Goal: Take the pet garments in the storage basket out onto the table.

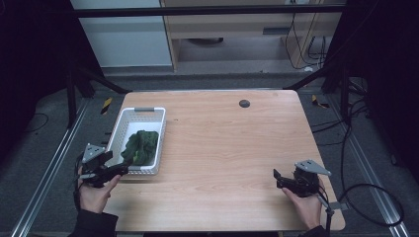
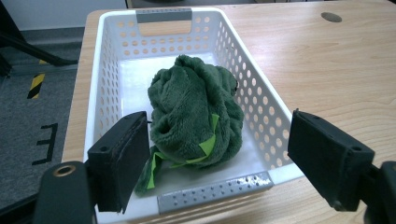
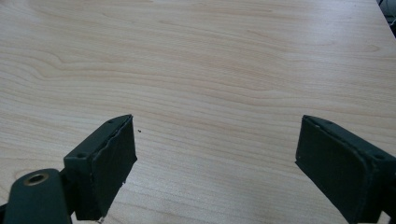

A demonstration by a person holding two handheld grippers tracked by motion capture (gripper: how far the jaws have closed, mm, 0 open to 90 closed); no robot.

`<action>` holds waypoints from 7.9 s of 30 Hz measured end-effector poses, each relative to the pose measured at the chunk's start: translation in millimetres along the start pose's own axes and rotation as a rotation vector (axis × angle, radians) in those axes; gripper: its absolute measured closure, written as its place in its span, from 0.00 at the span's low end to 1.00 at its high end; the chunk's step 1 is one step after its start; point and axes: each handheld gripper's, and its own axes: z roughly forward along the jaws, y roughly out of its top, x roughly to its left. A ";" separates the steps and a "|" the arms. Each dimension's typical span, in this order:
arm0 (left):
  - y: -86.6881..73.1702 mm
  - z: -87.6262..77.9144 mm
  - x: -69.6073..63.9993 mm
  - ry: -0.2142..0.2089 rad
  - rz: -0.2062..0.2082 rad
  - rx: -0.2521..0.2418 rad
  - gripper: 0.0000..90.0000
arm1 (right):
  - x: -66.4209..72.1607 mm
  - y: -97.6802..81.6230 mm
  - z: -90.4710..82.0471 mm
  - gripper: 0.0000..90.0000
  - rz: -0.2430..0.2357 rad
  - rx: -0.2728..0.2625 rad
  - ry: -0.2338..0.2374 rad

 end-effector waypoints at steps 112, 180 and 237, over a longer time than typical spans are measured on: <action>46.2 118.9 16.4 -0.011 0.116 0.543 0.41 | 1.9 -0.1 5.9 0.12 -0.011 0.042 0.008; 116.8 13.3 -1.6 -0.035 0.247 0.354 0.77 | 1.2 -0.4 3.4 0.12 -0.016 0.040 0.001; 129.6 38.9 -140.8 -0.293 0.563 0.370 0.77 | 0.1 -0.3 3.5 0.11 -0.019 0.035 0.002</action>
